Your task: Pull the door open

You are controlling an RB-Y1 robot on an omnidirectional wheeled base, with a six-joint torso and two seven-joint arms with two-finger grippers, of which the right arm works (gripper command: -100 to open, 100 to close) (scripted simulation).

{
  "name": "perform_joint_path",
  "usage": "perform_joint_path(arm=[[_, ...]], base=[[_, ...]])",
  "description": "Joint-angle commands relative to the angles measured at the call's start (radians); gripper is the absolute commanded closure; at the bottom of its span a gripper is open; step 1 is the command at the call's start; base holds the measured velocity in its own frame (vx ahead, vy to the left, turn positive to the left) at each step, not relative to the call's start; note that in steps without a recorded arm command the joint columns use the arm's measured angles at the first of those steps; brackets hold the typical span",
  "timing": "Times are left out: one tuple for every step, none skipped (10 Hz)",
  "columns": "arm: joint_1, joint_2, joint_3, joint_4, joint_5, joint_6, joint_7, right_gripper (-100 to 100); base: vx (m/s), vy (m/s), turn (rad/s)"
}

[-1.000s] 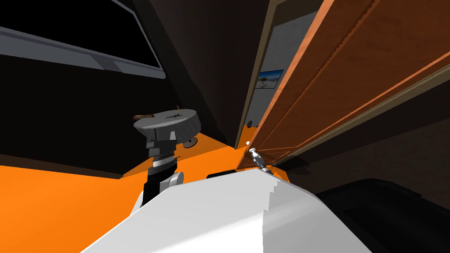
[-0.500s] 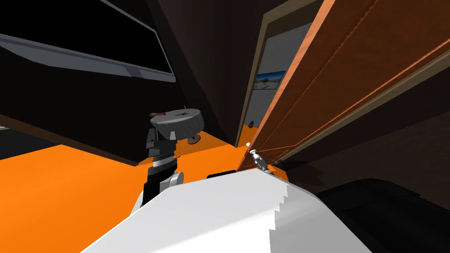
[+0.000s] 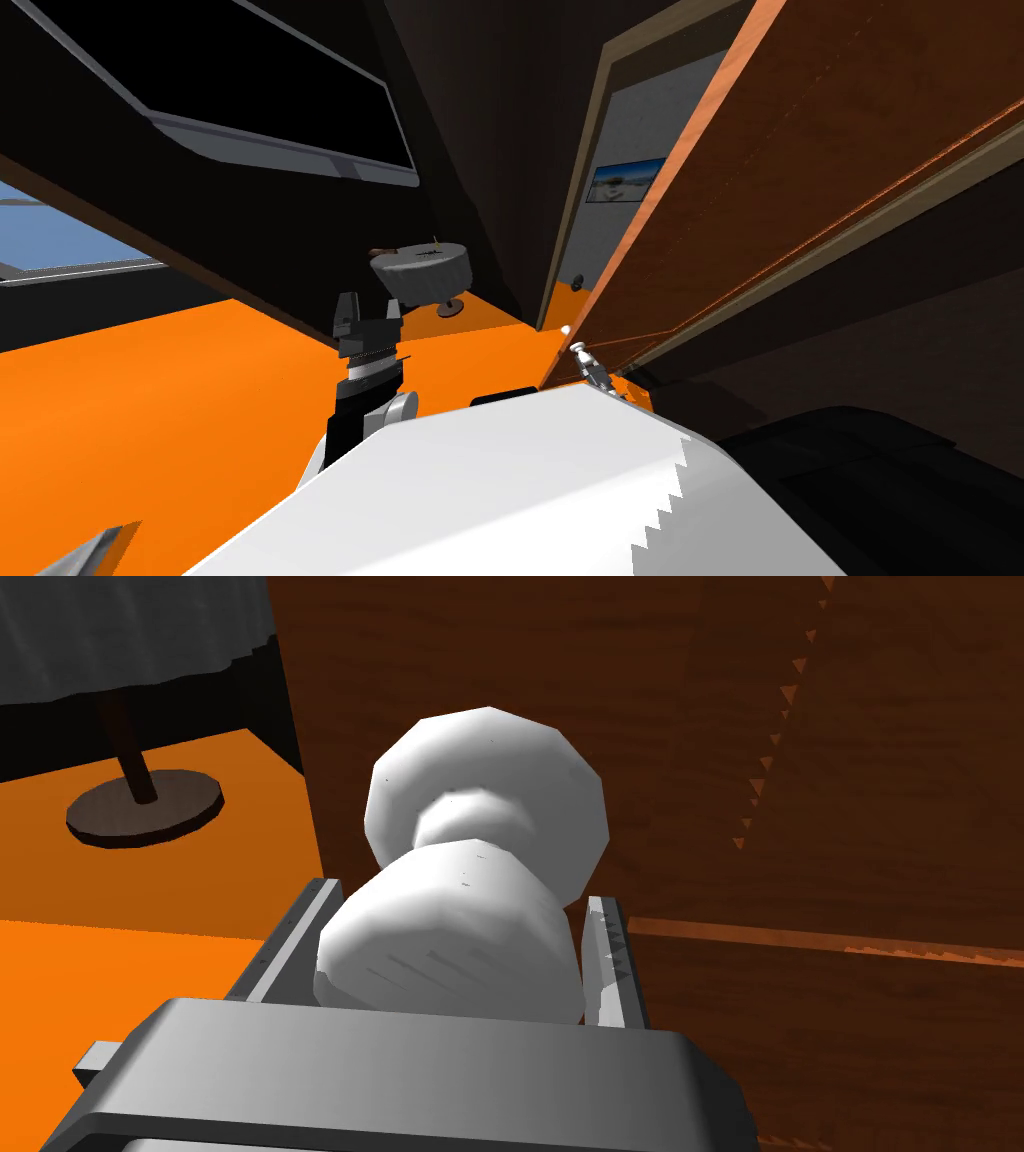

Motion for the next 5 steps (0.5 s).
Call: perform_joint_path(arm=[[0.001, -0.005, 0.008, 0.018, 0.004, -0.026, -0.012, 100], [0.000, -0.008, 0.012, 0.026, 0.007, -0.038, -0.018, 100], [0.000, -0.010, 0.016, 0.034, 0.009, -0.048, -0.024, 100], [0.000, -0.013, 0.020, 0.043, 0.011, -0.060, -0.030, 100], [-0.003, -0.006, 0.021, 0.046, 0.012, -0.053, -0.027, 100]], base=[[-0.208, -0.052, 0.141], [-0.182, -0.051, 0.128], [-0.186, -0.069, 0.119], [-0.211, -0.061, 0.137], [-0.095, -0.022, 0.033]])
